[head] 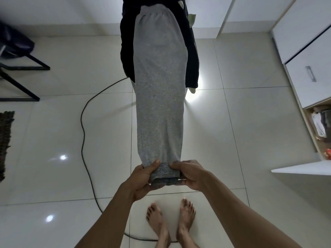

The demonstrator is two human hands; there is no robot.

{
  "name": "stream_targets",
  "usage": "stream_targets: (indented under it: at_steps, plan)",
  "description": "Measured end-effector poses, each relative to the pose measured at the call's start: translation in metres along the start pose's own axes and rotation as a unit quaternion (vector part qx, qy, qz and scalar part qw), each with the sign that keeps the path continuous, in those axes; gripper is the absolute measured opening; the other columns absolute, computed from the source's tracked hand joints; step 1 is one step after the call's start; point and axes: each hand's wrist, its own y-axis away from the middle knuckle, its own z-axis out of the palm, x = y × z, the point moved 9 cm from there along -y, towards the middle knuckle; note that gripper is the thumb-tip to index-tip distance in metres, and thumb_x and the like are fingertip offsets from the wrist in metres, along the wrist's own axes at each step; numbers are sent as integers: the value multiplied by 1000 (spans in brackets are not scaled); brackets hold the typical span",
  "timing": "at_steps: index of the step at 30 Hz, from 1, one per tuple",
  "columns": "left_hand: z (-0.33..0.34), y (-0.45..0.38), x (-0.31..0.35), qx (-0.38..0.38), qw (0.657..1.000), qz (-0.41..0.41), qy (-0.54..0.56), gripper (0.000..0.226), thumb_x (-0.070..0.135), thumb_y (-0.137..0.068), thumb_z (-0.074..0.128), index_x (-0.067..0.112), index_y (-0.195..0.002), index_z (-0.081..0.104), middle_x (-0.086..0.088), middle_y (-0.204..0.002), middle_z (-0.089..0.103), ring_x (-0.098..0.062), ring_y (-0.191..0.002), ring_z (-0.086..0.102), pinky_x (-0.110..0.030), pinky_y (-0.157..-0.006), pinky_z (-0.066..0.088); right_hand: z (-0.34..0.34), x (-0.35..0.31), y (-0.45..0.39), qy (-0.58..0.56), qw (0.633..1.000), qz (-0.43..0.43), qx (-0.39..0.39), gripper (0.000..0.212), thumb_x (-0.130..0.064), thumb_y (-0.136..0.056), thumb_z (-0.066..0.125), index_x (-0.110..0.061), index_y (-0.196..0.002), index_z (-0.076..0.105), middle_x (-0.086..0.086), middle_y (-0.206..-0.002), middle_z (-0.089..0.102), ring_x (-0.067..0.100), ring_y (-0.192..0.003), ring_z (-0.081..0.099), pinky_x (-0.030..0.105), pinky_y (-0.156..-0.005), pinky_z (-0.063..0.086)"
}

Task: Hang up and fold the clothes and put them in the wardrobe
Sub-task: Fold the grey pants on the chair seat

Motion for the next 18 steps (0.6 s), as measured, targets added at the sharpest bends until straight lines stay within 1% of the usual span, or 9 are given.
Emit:
stream_targets:
  at_steps: [2,4,7,9,11,13,15,18]
  plan:
    - [1,1,-1,1,999,-6,31,30,20,-91,69,3,-115,64,-18,-102,75,-35,-93,70,-47,-81,60,-2,1,0,-27,1000,-13,-3,23,-6,-90,68,8,-107,63,21,-100,72,33,-86,72,48,-80,61]
    - [4,0,0,2,998,3,65,24,13,-93,65,3,-115,62,-16,-99,75,-32,-90,70,-45,-79,61,-5,5,0,-56,998,-19,-9,24,-5,-90,67,8,-110,63,21,-98,71,33,-83,72,46,-78,61]
    - [9,-1,-1,5,998,-1,62,21,5,-93,63,1,-114,62,-18,-101,73,-32,-88,70,-44,-76,61,-13,10,-1,-56,998,-25,-5,23,-2,-87,70,6,-108,66,20,-101,72,31,-88,71,40,-72,60]
    - [8,-3,0,25,998,-2,54,18,-2,-92,60,-2,-111,61,-21,-102,70,-34,-86,68,-44,-73,61,-17,13,-3,-61,998,-28,8,27,0,-84,75,7,-108,66,19,-100,72,30,-88,71,37,-69,59]
    - [4,-3,2,52,998,2,41,22,-10,-90,57,-6,-112,57,-23,-104,67,-35,-86,68,-42,-65,62,-17,13,-2,-72,997,-30,16,29,1,-81,78,8,-105,64,19,-97,71,28,-83,71,34,-65,59]
    - [-2,-6,4,80,997,12,10,31,-14,-87,57,-11,-118,52,-26,-112,64,-37,-90,68,-39,-60,61,-16,12,0,-70,997,-37,17,27,1,-80,80,2,-99,61,16,-90,70,25,-76,69,31,-61,58]
    - [-3,-5,6,92,996,19,-9,36,-15,-86,57,-10,-121,50,-27,-117,62,-37,-94,67,-38,-61,61,-13,9,3,-53,997,-48,4,33,-4,-81,81,-4,-102,55,15,-92,69,22,-75,67,30,-63,57]
    - [-1,-3,14,83,996,21,-1,35,-17,-88,54,-8,-122,49,-27,-121,59,-38,-99,66,-38,-64,61,-7,3,7,-43,998,-44,-25,38,-23,-92,73,-9,-115,45,17,-107,70,25,-78,70,37,-67,57]
